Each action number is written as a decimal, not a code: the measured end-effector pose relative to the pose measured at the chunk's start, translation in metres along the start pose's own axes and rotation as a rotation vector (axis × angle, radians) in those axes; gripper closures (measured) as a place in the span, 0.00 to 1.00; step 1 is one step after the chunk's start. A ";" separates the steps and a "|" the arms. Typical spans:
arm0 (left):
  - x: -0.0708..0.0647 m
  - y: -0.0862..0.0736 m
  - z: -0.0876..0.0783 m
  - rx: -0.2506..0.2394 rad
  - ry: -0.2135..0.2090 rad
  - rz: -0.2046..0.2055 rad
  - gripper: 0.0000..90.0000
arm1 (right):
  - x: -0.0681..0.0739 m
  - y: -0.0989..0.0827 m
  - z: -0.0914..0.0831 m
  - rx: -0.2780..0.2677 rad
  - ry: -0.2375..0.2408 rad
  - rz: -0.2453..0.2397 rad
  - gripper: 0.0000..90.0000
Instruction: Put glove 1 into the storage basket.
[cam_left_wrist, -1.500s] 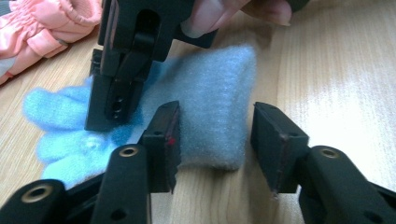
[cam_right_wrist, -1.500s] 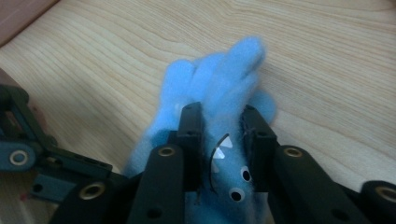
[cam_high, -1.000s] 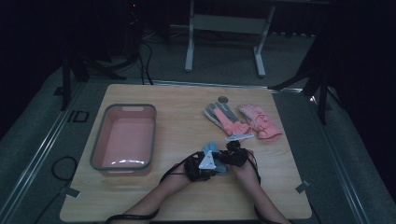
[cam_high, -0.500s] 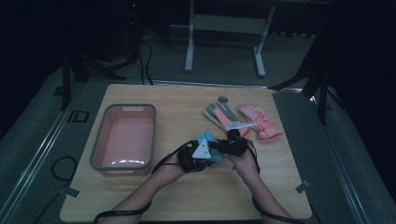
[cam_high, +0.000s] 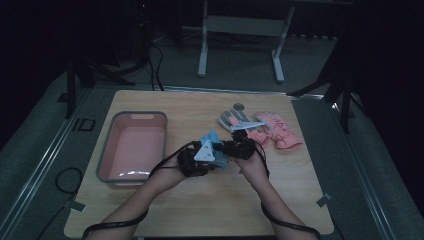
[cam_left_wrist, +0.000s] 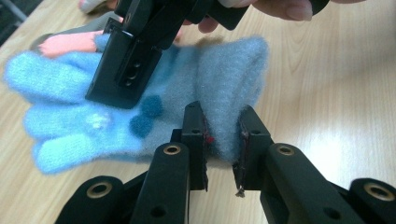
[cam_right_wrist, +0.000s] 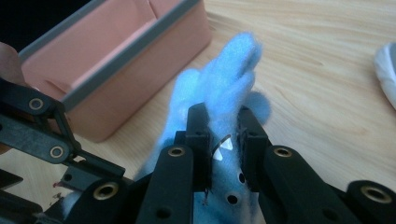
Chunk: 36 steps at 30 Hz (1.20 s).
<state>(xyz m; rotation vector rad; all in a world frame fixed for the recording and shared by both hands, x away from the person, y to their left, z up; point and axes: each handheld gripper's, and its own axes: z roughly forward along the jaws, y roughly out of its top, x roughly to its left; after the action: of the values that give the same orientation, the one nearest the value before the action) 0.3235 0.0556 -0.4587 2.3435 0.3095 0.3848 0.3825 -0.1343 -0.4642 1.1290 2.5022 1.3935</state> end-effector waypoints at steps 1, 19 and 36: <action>0.003 -0.003 -0.006 0.001 0.007 -0.004 0.86 | 0.004 0.005 0.003 0.000 0.008 -0.004 0.88; 0.020 -0.028 -0.055 0.032 0.057 -0.050 0.86 | 0.041 0.044 0.038 0.015 0.067 -0.063 0.88; 0.032 -0.060 -0.102 0.065 0.128 -0.099 0.86 | 0.082 0.078 0.078 0.026 0.117 -0.136 0.88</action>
<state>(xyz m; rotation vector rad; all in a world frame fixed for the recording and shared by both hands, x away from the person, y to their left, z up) 0.3098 0.1718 -0.4246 2.3602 0.5044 0.4832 0.3967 -0.0029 -0.4284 0.8858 2.6275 1.4344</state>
